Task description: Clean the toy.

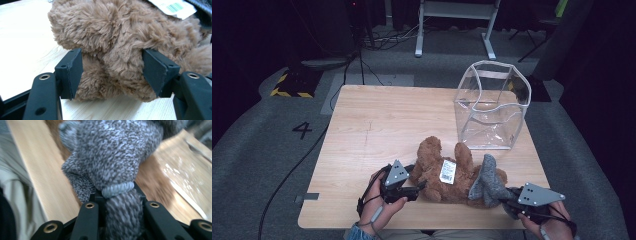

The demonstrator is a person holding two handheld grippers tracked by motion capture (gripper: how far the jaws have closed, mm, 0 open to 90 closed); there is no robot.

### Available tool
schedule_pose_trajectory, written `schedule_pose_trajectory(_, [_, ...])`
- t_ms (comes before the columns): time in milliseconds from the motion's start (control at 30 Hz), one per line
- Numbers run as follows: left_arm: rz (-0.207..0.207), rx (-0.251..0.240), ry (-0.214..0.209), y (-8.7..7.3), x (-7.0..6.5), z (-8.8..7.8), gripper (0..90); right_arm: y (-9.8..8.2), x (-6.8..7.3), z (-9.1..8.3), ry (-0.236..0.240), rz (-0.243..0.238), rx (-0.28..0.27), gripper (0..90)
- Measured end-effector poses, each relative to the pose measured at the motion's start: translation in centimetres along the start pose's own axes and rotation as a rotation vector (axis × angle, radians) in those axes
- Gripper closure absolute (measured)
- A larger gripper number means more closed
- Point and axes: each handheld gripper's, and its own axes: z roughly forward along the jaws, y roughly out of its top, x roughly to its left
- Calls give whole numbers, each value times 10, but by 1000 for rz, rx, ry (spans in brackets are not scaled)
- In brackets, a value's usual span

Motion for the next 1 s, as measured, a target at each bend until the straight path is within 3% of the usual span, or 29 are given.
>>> schedule_pose_trajectory(200, [-4, -9, -4, 0, 0, 1, 344, -18, -22, 1, -31, 45, 29, 753])
schedule_pose_trajectory(333, [-2, -15, -4, 1, 0, 1, 346, -28, -45, 15, -53, 74, 52, 755])
schedule_pose_trajectory(367, [0, -21, -3, 1, 0, 1, 347, -30, -60, 24, -66, 86, 71, 757])
schedule_pose_trajectory(600, [-2, -13, -8, 1, -1, 2, 345, -40, -83, 37, -121, 126, 150, 746])
schedule_pose_trajectory(633, [-3, -14, -10, 1, -1, 2, 345, -43, -86, 37, -136, 151, 161, 718])
schedule_pose_trajectory(667, [2, -13, -7, 1, -2, 2, 344, -49, -90, 36, -160, 193, 168, 555])
schedule_pose_trajectory(700, [2, -13, -7, 1, -2, 2, 343, -49, -90, 36, -160, 193, 168, 555])
schedule_pose_trajectory(767, [4, -9, -8, 2, -2, 2, 344, -55, -91, 33, -169, 223, 144, 394])
schedule_pose_trajectory(900, [1, -11, -6, 1, -2, 2, 342, -56, -81, 12, -184, 213, 71, 326])
schedule_pose_trajectory(933, [1, -11, -6, 1, -2, 2, 342, -52, -71, -1, -201, 201, 31, 296])
schedule_pose_trajectory(1000, [6, -9, -4, 2, -2, 2, 342, -50, -65, -7, -195, 190, 6, 290])
